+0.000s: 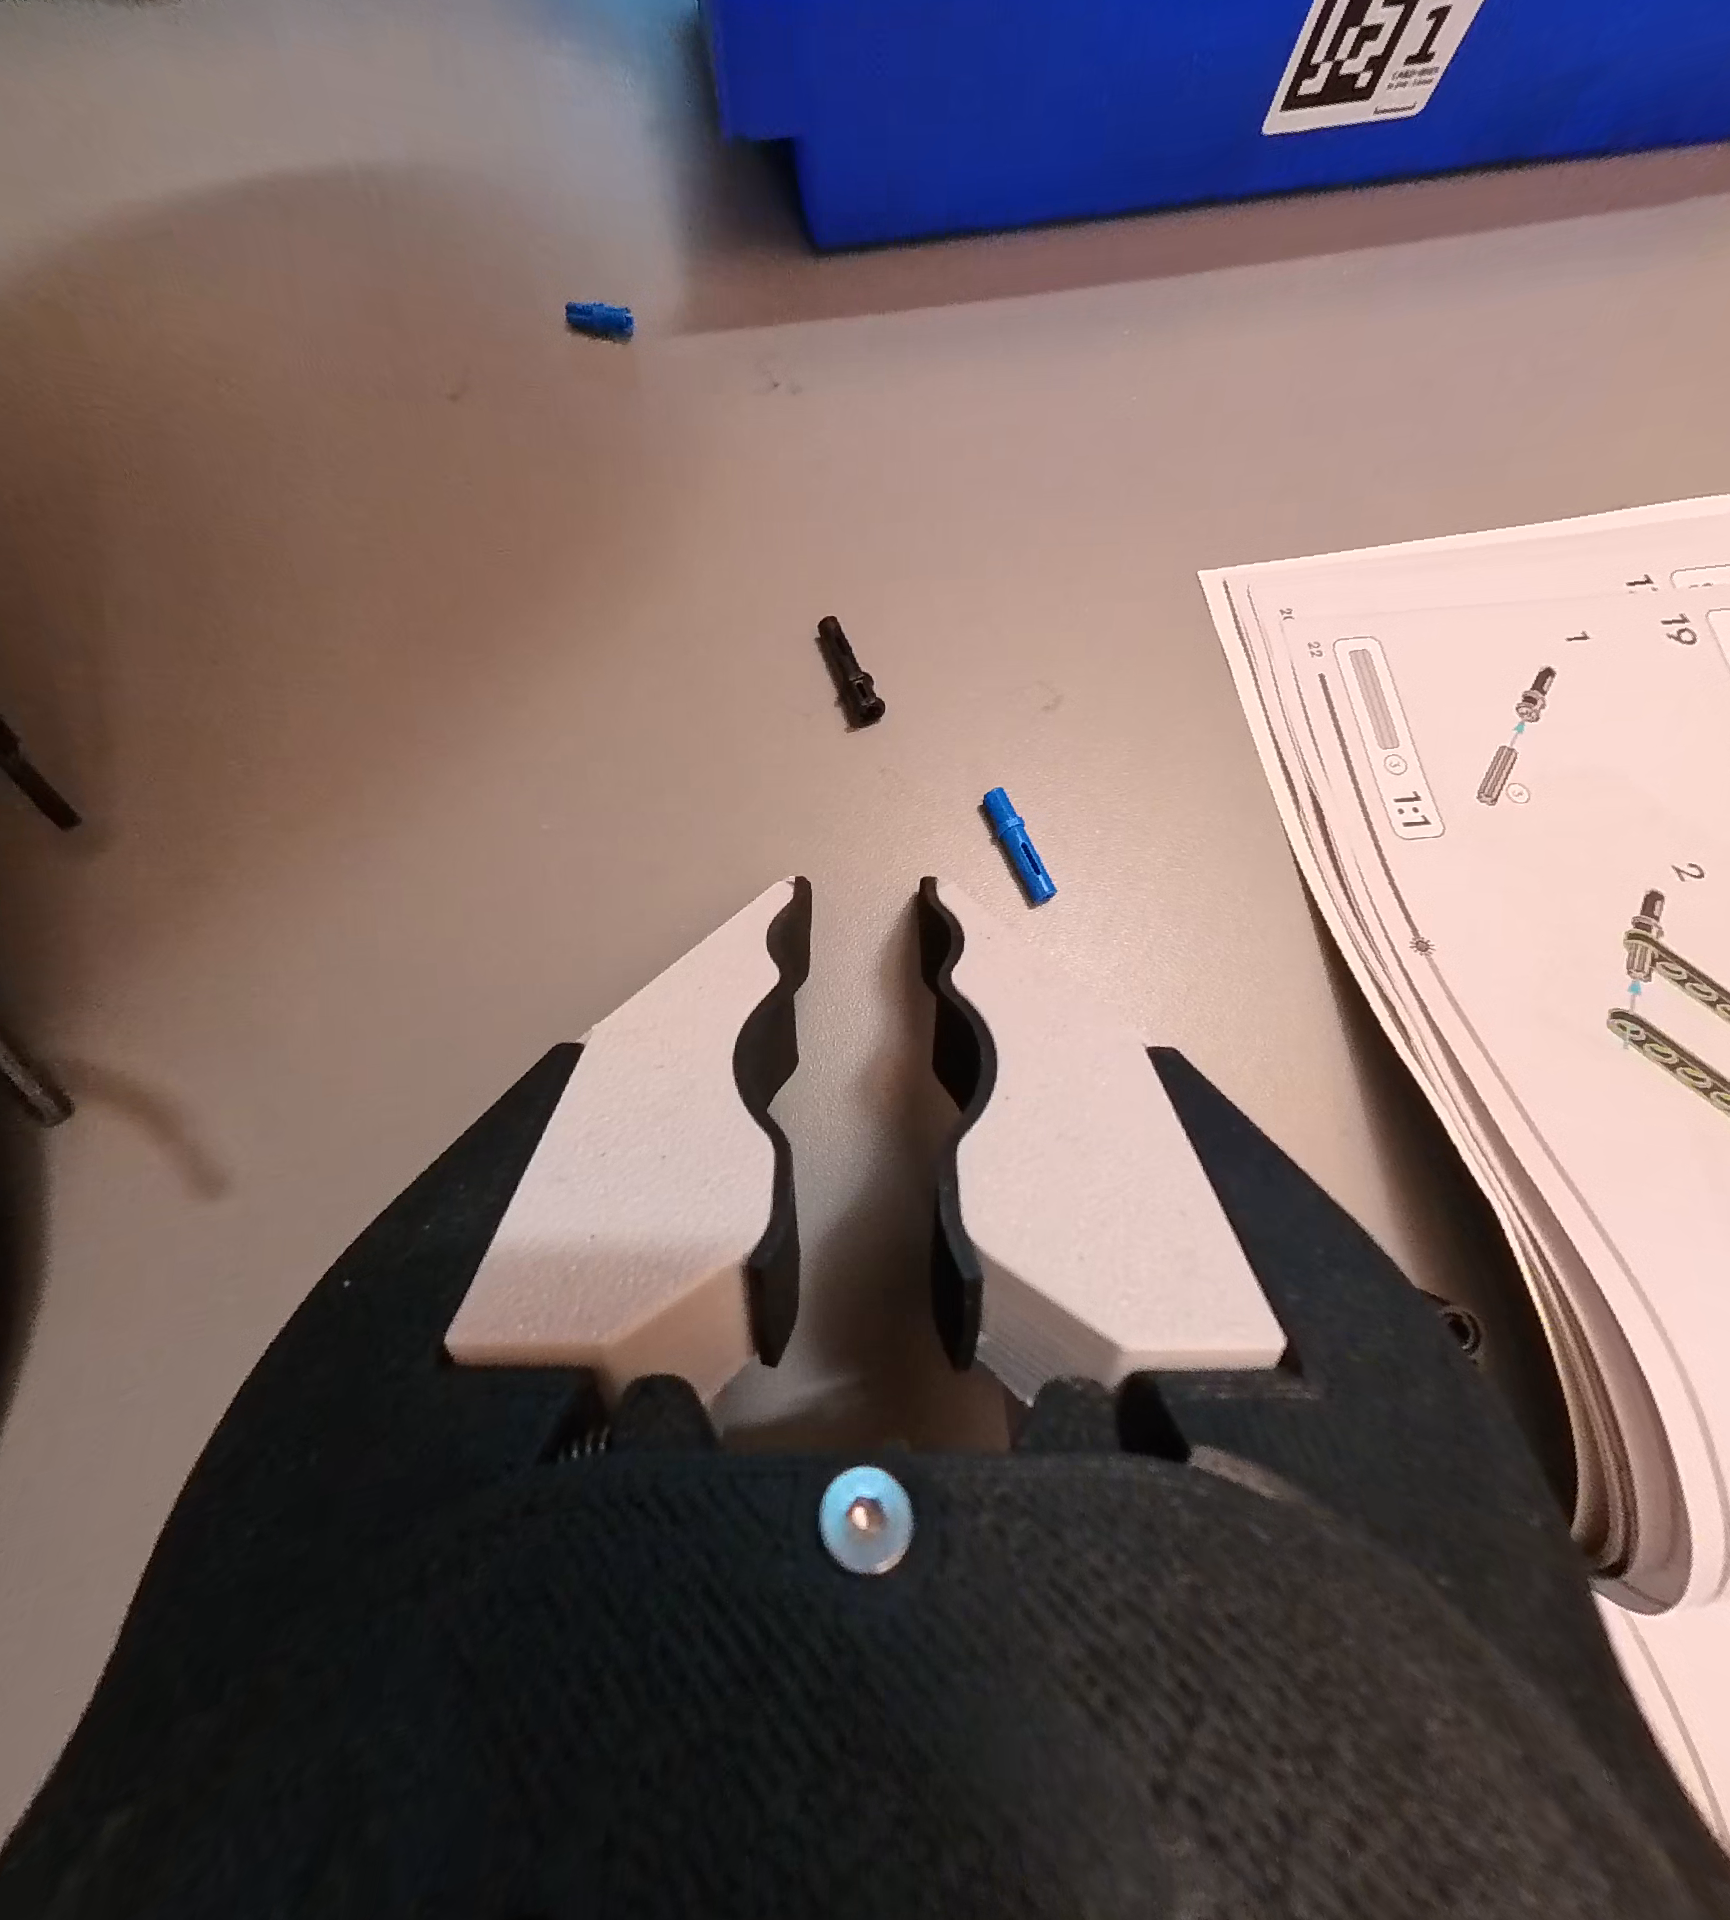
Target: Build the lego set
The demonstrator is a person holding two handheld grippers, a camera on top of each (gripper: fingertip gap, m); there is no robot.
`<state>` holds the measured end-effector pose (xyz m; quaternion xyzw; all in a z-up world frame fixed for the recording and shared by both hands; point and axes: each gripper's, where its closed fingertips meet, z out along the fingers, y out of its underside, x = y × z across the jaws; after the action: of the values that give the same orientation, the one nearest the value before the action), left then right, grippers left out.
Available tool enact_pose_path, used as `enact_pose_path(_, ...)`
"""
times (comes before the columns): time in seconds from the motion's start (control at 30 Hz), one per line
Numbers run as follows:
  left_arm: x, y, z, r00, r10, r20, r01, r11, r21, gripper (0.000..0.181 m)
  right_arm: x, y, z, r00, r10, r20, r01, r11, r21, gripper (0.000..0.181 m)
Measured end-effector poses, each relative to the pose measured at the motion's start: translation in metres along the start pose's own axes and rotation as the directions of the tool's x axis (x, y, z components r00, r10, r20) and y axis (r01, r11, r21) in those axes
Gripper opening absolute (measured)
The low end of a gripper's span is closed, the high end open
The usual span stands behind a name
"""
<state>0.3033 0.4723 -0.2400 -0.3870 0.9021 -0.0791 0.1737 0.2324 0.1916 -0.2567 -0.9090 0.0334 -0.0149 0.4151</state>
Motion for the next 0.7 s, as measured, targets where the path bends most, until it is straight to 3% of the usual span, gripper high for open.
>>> enact_pose_path(0.03, -0.004, 0.0, -0.004, 1.0, -0.024, 0.004, 0.024, 1.0, 0.015, 0.007, 0.0, 0.0, 0.0, 1.0, 0.003, 0.001, -0.003, 1.0, 0.0, 0.018)
enact_pose_path(0.17, -0.003, -0.024, -0.027, 0.997, -0.048, -0.056, 0.058, 0.98, 0.189, 0.009, 0.001, 0.0, 0.0, 1.0, 0.012, 0.0, -0.012, 1.0, 0.0, 0.016)
enact_pose_path(0.27, 0.004, -0.063, -0.036, 0.992, -0.052, -0.118, 0.09, 0.932, 0.35, 0.014, 0.001, 0.0, 0.0, 1.0, 0.016, 0.001, -0.016, 1.0, 0.0, 0.016)
enact_pose_path(0.37, 0.004, -0.097, -0.029, 0.987, -0.073, -0.141, 0.128, 0.894, 0.431, 0.024, 0.002, 0.0, 0.0, 1.0, 0.021, 0.002, -0.021, 1.0, 0.0, 0.015)
enact_pose_path(0.47, 0.003, -0.108, -0.009, 0.992, -0.019, -0.127, 0.067, 0.92, 0.387, 0.032, 0.002, 0.0, 0.0, 1.0, 0.011, -0.006, -0.011, 1.0, 0.0, 0.015)
enact_pose_path(0.6, 0.004, -0.1, 0.024, 0.994, 0.071, -0.083, -0.048, 0.965, 0.257, 0.037, 0.002, 0.0, 0.0, 1.0, 0.003, -0.012, -0.003, 1.0, 0.0, 0.015)
enact_pose_path(0.7, 0.007, -0.093, 0.026, 0.992, 0.047, -0.117, -0.018, 0.971, 0.237, 0.041, 0.002, 0.0, 0.0, 1.0, 0.007, -0.009, -0.007, 1.0, 0.0, 0.015)
